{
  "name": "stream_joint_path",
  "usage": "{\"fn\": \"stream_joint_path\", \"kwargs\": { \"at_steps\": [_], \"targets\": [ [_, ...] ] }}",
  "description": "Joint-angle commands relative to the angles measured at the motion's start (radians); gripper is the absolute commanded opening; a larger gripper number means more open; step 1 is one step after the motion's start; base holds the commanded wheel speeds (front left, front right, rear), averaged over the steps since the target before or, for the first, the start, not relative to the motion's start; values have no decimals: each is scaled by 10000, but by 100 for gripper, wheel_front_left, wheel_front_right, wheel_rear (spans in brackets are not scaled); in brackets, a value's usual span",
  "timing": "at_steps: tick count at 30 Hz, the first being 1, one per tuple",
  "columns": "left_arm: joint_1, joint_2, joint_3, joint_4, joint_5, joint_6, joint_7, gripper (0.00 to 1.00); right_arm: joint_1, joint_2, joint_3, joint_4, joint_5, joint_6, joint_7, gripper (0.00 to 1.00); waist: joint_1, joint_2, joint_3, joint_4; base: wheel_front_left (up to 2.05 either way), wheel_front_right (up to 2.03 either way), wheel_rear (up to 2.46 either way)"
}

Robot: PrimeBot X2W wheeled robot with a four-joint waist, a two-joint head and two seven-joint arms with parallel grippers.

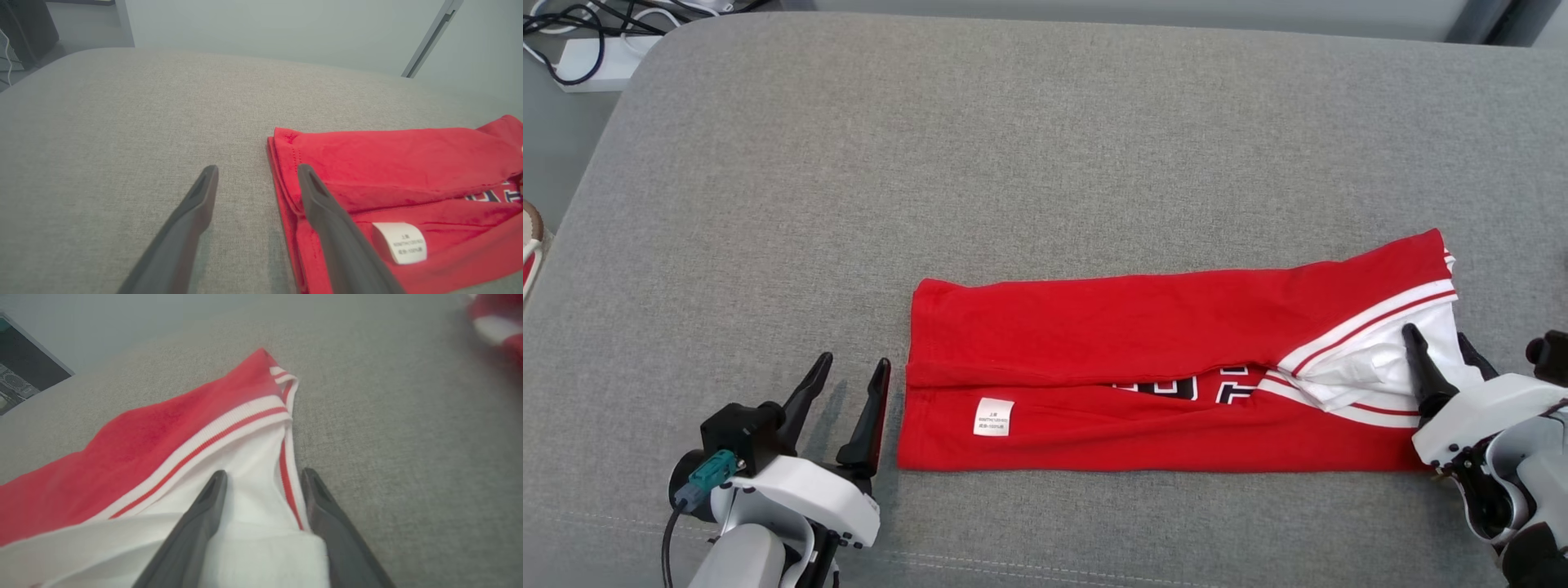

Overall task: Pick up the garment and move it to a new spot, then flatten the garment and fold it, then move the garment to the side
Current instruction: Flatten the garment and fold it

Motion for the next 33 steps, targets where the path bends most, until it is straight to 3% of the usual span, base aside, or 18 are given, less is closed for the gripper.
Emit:
{"fn": "stream_joint_path", "kwargs": {
  "at_steps": [1,2,3,9,22,27,33],
  "targets": [
    [-162,144,411,-304,99,-68,-59,100,130,81,518,-126,122,16,243,48,0,-1,23,-44,0,0,0],
    [-168,127,412,-324,110,-68,-59,100,123,97,644,-169,174,16,315,32,0,-1,27,-65,0,0,0],
    [-178,114,399,-343,127,-68,-59,100,118,110,784,-222,228,16,404,0,0,-1,28,-84,0,0,0],
    [-251,84,346,-407,141,-68,-59,100,-108,-168,824,-304,524,16,110,0,0,-1,-43,-210,0,0,0],
    [-53,51,310,-429,112,-69,-59,100,-46,-725,-400,-351,89,16,-127,0,0,-1,-607,-1120,0,0,0],
    [-37,-1,264,-405,97,-69,-59,100,73,-675,-151,-1292,-108,16,-128,0,0,-1,-715,-1389,0,0,0],
    [-37,-119,11,-350,74,-69,-59,100,198,-894,1319,-4070,534,16,994,0,0,-1,-838,-1399,0,0,0]
  ]
}}
